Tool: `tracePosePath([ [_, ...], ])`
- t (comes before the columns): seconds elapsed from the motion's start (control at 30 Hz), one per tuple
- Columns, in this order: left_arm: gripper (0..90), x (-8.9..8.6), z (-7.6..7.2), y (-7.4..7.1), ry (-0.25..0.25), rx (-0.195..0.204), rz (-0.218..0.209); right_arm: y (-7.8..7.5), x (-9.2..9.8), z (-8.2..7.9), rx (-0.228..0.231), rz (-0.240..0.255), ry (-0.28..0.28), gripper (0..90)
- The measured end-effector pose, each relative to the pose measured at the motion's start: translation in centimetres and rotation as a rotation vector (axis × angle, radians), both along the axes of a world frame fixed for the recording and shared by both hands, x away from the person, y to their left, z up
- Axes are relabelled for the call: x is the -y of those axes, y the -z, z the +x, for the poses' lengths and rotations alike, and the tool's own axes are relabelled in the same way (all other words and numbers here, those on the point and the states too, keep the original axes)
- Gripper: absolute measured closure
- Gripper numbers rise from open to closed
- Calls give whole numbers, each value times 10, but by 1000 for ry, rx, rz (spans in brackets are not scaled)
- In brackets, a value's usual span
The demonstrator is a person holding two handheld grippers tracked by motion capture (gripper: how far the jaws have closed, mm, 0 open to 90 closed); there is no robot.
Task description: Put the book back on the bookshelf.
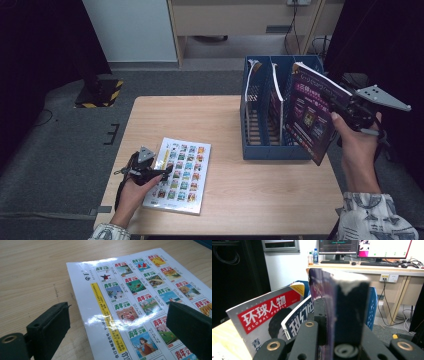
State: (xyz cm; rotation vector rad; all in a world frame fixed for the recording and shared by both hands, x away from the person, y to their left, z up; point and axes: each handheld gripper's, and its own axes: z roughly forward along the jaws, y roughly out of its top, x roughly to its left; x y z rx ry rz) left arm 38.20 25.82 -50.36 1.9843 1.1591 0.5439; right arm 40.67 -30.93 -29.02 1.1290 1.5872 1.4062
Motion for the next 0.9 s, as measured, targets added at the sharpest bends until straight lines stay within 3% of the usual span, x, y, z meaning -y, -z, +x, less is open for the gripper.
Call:
tracePosePath([
  [0.13,50,0,0,0,1,0,0,-1,-5,7,-3,17,13,839],
  [0.9,50,0,0,0,3,2,-1,-2,-34,44,14,2,77,838],
])
